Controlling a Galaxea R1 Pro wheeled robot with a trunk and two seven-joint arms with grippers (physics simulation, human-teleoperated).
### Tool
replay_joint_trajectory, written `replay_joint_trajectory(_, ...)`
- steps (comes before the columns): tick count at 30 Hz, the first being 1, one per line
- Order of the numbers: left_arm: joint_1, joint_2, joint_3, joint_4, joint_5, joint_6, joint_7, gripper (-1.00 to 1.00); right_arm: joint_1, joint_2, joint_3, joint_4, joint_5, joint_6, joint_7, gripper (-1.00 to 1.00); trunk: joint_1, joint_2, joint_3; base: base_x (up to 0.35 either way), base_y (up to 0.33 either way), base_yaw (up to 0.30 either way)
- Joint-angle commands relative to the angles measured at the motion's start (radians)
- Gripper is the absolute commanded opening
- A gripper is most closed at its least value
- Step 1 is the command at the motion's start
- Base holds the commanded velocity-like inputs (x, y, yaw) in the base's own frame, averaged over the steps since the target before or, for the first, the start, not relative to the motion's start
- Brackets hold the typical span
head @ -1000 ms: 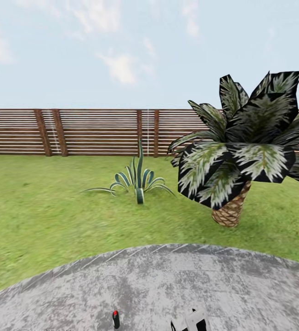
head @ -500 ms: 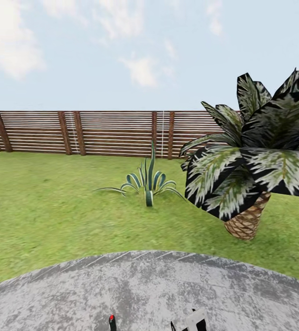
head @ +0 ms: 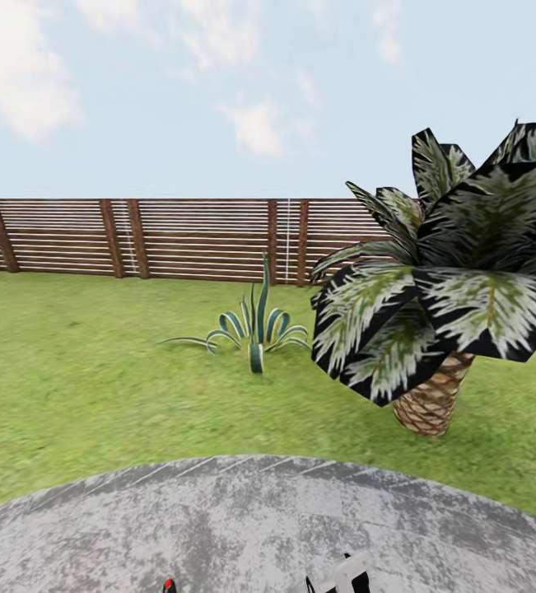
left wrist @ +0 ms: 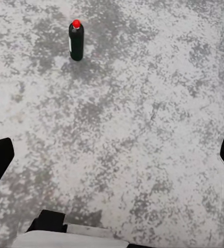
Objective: In the garden, pick up the pesticide atomizer on the floor and spray pesticide onto both trees until each tree trunk is fully covered.
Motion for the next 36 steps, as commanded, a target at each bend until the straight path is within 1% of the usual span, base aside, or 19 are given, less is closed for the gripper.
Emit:
replay_joint_trajectory(1,0.000,0.000,0.000,0.000,0.000,0.000,0.000,1.00,0.000,0.000,0.000,0.000,-0.001,0.000,0.000,1.00,0.000,0.000,0.000,0.109,-0.292,0.000)
replay_joint_trajectory(8,0.000,0.000,0.000,0.000,0.000,0.000,0.000,1.00,0.000,0.001,0.000,0.000,-0.003,-0.001,0.000,1.00,0.000,0.000,0.001,0.109,-0.292,0.062)
replay_joint_trajectory(19,0.000,0.000,0.000,0.000,0.000,0.000,0.000,1.00,0.000,0.002,0.000,0.000,-0.003,-0.001,0.000,1.00,0.000,0.000,0.010,0.106,-0.282,0.250)
replay_joint_trajectory(25,0.000,0.000,0.000,0.000,0.000,0.000,0.000,1.00,0.000,0.002,0.000,0.000,-0.003,-0.001,0.000,1.00,0.000,0.000,0.016,0.030,-0.075,0.274)
replay_joint_trajectory(36,0.000,0.000,0.000,-0.001,0.000,-0.001,0.000,1.00,0.000,0.002,0.000,0.000,-0.001,-0.001,0.000,1.00,0.000,0.000,0.025,0.003,-0.008,0.280)
